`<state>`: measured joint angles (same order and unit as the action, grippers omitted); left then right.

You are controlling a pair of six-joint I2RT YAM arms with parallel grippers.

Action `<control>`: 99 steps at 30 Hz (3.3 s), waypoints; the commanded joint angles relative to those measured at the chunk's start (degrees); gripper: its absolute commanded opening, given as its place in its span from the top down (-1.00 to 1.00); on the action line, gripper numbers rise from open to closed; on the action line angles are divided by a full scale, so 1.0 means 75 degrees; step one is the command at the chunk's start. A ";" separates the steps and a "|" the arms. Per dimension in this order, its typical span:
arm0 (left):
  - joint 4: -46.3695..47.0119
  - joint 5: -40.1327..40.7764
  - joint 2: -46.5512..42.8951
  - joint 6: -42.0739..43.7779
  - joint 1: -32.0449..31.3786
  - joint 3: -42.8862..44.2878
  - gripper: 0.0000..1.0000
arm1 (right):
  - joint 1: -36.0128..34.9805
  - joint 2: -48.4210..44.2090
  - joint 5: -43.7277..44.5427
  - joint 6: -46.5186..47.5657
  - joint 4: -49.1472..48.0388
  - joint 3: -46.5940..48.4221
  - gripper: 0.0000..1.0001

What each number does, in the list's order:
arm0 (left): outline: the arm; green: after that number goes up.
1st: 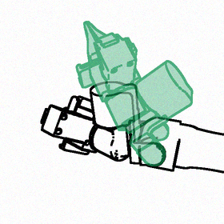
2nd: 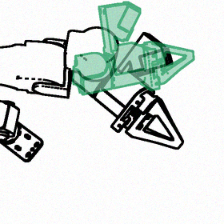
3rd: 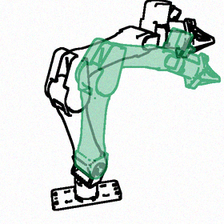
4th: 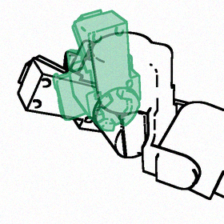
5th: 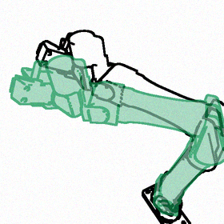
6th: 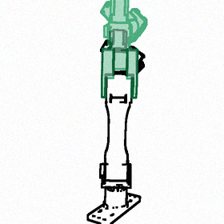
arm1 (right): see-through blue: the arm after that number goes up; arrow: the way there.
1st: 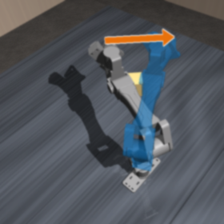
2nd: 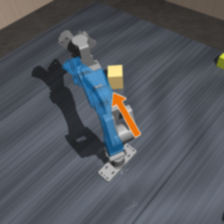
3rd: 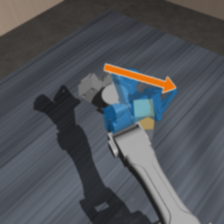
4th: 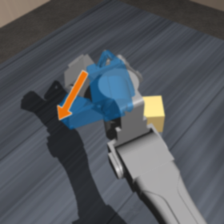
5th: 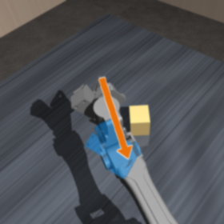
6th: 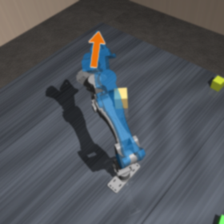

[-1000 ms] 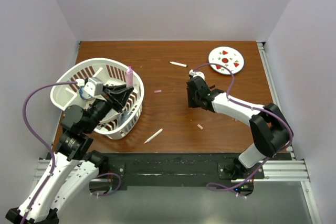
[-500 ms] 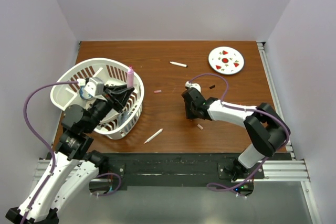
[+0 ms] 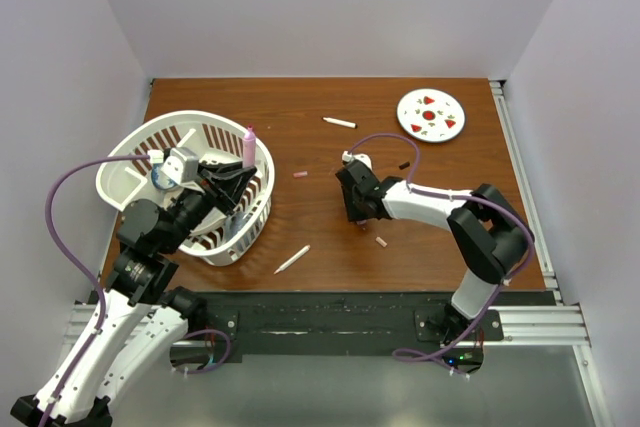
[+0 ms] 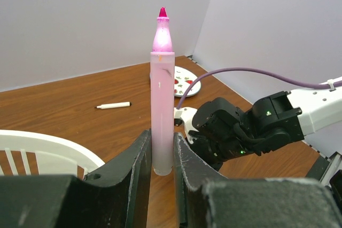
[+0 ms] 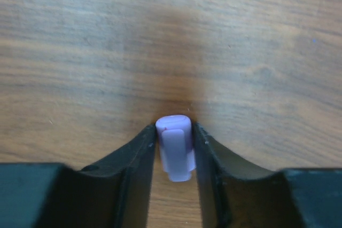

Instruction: Insert the pens into the pen caps

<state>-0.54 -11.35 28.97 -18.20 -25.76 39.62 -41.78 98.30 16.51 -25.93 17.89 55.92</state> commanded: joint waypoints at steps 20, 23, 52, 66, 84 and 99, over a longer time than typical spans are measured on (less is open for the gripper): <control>0.0762 -0.2167 0.1293 -0.0761 0.0024 -0.0207 1.00 | 0.0051 -0.2546 -0.0361 0.0131 0.0570 0.1649 1.00; 0.0985 -0.1885 0.1445 -0.1147 -0.0092 -0.0394 1.00 | 0.0051 -0.3414 -0.0619 -0.0361 -0.0157 0.1614 1.00; 0.3118 0.0307 0.3098 -0.1160 -0.2741 -0.0829 1.00 | 0.0051 -0.4975 -0.1358 -0.2906 -0.3885 -0.0191 1.00; 0.3200 0.0237 0.3180 -0.1171 -0.2741 -0.0887 1.00 | 0.0051 -0.4798 -0.1463 -0.2952 -0.3932 -0.0027 1.00; 0.3423 0.0213 0.3145 -0.1254 -0.2741 -0.1016 1.00 | -0.0008 -0.4951 -0.1628 -0.2906 -0.3757 0.0044 1.00; 0.3095 0.0120 0.2922 -0.1230 -0.2730 -0.0981 1.00 | -0.0019 -0.4810 -0.1276 -0.3058 -0.3733 0.0091 1.00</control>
<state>21.50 -10.04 51.20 -27.49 -45.95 31.90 -41.63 62.39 5.39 -48.03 -8.54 53.78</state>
